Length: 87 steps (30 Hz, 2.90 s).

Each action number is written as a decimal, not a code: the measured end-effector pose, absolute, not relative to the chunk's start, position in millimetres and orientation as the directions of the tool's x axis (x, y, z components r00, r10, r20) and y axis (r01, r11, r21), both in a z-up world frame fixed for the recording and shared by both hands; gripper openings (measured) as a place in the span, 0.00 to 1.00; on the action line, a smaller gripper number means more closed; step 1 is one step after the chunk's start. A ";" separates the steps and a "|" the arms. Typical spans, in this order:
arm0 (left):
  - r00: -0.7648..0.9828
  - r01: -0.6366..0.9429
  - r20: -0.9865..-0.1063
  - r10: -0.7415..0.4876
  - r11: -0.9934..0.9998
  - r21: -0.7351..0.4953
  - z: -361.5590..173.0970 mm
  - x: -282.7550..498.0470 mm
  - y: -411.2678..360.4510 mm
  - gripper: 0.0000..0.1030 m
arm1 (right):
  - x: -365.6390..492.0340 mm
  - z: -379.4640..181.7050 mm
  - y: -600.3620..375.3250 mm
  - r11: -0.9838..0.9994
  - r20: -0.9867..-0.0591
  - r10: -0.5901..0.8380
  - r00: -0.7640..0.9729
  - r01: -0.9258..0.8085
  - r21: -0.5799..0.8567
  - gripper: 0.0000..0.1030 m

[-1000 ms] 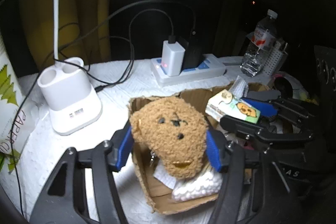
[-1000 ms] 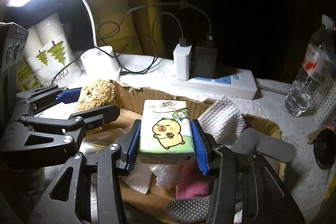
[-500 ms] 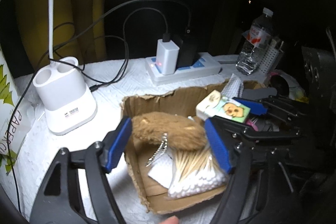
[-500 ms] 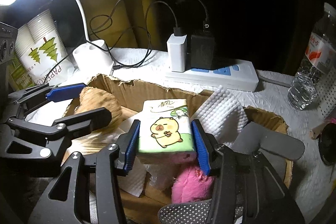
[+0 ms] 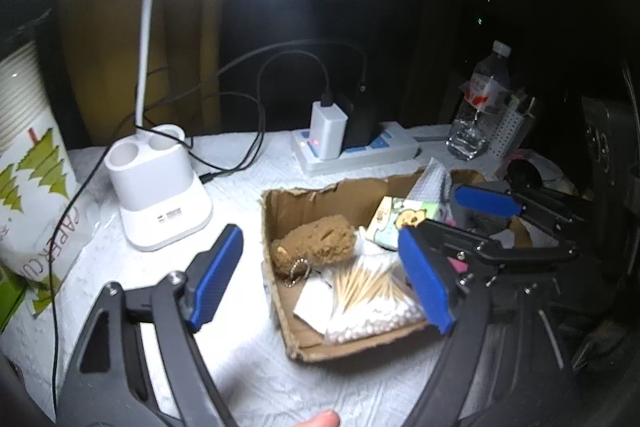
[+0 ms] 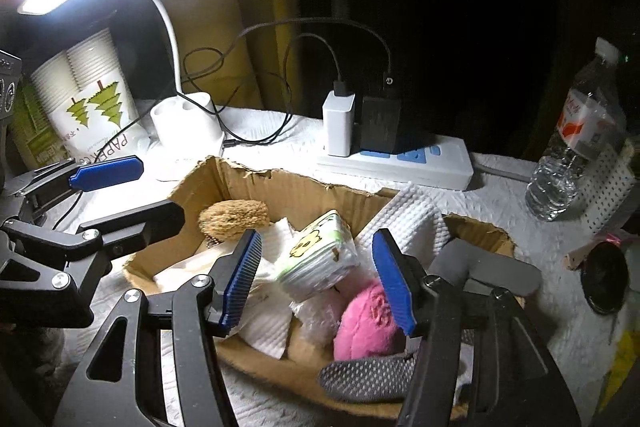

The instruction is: Organize soft objects

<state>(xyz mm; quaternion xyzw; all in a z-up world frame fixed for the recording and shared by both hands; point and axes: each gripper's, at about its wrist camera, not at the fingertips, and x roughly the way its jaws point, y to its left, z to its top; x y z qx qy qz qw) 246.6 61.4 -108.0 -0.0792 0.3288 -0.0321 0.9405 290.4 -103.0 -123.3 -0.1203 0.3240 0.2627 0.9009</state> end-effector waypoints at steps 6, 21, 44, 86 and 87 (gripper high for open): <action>0.797 0.014 -0.594 -0.111 0.986 -0.166 -97.2 223.4 58.6 0.79 | 266.7 -112.3 -107.8 0.836 -0.629 0.393 0.671 -0.546 -0.060 0.59; 0.835 0.007 -0.543 -0.091 0.988 -0.154 -70.4 163.9 48.0 0.79 | 208.6 -85.9 -128.9 0.844 -0.573 0.396 0.718 -0.530 -0.080 0.59; 0.893 0.023 -0.443 -0.080 0.991 -0.131 -26.4 93.9 18.7 0.93 | 124.7 -48.4 -170.3 0.879 -0.467 0.365 0.806 -0.463 -0.111 0.59; 0.941 0.025 -0.335 -0.040 0.998 -0.049 22.2 24.7 -7.3 0.95 | 46.7 -4.6 -216.9 0.926 -0.327 0.324 0.888 -0.368 -0.082 0.71; 0.941 0.026 -0.334 -0.041 0.998 -0.049 22.1 24.6 -7.4 0.95 | 47.0 -4.6 -217.1 0.927 -0.327 0.323 0.888 -0.367 -0.082 0.71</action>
